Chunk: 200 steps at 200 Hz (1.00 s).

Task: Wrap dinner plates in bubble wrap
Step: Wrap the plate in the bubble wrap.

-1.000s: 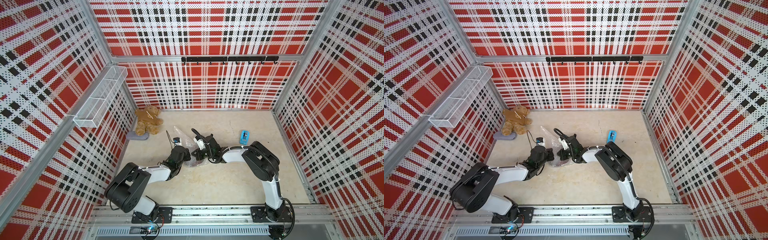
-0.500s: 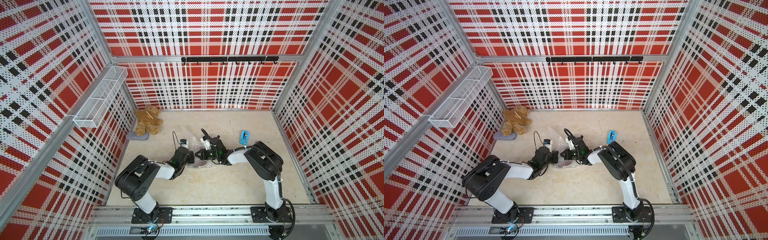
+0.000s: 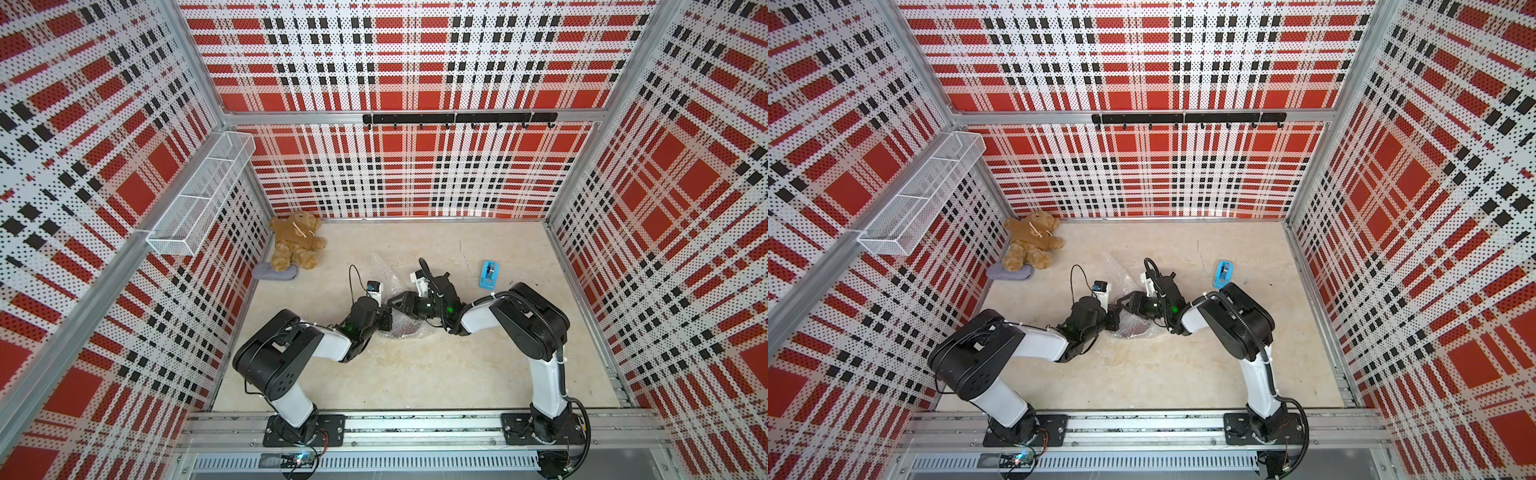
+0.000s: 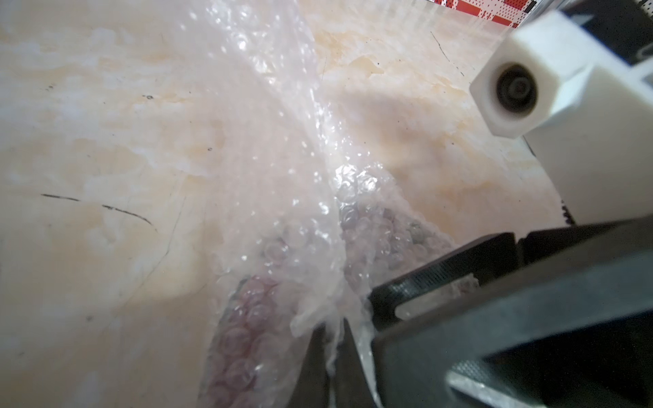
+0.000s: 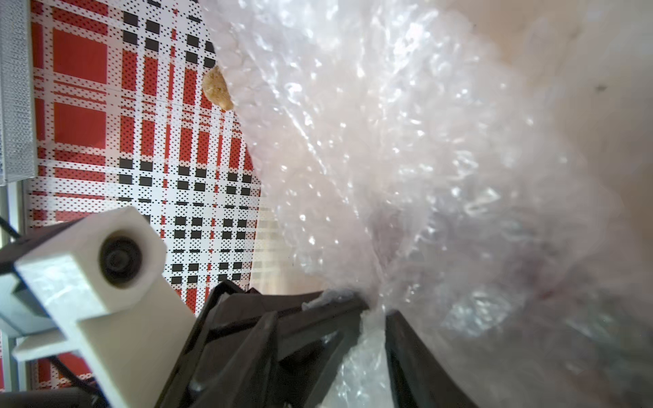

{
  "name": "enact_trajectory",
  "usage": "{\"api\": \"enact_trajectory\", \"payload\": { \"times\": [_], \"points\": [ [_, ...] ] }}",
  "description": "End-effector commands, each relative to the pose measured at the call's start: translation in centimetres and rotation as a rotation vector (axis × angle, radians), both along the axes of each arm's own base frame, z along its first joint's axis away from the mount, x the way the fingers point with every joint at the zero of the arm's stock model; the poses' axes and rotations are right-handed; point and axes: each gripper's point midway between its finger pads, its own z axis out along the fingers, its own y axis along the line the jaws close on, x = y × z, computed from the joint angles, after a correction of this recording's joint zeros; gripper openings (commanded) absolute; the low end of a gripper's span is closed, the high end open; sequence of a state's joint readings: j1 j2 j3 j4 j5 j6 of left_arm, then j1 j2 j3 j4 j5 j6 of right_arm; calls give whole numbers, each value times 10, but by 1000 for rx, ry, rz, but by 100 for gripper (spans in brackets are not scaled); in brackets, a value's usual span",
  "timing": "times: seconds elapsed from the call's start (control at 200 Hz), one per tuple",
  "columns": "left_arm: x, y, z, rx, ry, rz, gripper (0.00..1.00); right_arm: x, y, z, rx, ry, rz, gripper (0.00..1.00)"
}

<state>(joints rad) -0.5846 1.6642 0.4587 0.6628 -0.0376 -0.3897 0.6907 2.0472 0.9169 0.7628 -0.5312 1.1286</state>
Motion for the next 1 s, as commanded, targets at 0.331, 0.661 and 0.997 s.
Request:
{"api": "enact_trajectory", "payload": {
  "times": [0.331, 0.661, 0.997],
  "points": [
    [-22, -20, -9, 38, -3, -128, 11, 0, -4, -44, -225, 93, -30, 44],
    [-28, -36, -1, 37, -24, -176, 16, -9, -4, -73, -369, 137, 10, 15],
    [-5, 12, 96, -270, -88, -34, 63, -10, -10, -73, -379, 123, 7, 0]
  ]
}}
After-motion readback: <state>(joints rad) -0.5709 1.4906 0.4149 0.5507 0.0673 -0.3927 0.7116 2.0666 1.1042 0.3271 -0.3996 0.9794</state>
